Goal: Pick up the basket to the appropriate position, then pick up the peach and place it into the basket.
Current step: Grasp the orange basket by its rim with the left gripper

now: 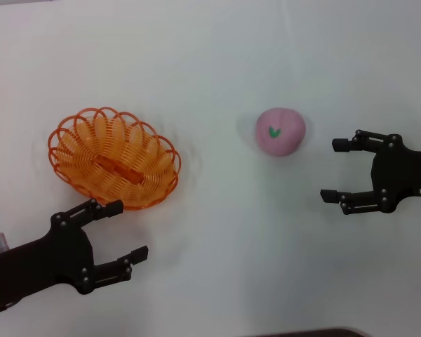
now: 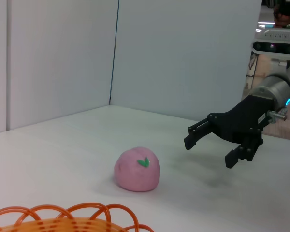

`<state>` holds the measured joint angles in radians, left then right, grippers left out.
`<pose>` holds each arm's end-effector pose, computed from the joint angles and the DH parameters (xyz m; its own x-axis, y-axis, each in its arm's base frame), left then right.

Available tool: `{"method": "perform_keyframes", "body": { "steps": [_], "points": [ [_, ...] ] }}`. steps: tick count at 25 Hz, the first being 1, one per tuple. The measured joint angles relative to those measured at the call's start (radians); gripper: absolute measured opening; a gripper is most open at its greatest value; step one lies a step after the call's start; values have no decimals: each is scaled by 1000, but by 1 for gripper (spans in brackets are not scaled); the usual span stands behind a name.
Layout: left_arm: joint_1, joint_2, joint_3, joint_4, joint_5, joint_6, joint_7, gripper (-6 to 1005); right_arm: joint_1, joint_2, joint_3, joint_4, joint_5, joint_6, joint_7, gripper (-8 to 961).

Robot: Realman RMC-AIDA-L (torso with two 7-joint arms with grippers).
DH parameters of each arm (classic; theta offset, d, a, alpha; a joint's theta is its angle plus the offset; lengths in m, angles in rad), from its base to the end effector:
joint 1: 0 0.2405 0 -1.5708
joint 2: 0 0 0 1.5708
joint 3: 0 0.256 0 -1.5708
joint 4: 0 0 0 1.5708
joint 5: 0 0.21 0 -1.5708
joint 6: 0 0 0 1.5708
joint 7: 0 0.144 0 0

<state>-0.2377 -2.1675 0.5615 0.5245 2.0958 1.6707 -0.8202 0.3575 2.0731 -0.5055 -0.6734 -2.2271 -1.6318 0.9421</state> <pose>-0.3222 0.2057 -0.0482 0.8116 0.2014 0.5485 0.3692 -0.9043 -0.2142 0.3373 0.2618 0.0105 0.9258 -0.1671 -0.3390 -0.2763 -0.9112 -0.3055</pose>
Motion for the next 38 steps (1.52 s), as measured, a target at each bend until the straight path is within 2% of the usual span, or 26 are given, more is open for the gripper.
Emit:
{"method": "perform_keyframes", "body": {
  "steps": [17, 23, 26, 30, 31, 38],
  "points": [
    [0, 0, -6, 0, -6, 0, -27, 841, 0, 5, 3, 0, -2, 1, -1, 941],
    [-27, 5, -8, 33, -18, 11, -275, 842, 0, 5, 2, 0, -3, 1, 2, 942],
    [-44, 6, -8, 80, -19, 20, -453, 842, 0, 5, 2, 0, -3, 1, 4, 942],
    [-59, 10, -10, 117, -34, 49, -567, 841, 0, 3, 2, 0, -3, 1, 6, 941],
    [-74, 18, -18, 135, -47, 61, -652, 841, 0, 2, 2, 0, -3, 1, 7, 941],
    [-121, 46, -86, 157, -49, 15, -830, 841, 3, 1, 2, 0, -2, 1, 12, 941]
  ]
}}
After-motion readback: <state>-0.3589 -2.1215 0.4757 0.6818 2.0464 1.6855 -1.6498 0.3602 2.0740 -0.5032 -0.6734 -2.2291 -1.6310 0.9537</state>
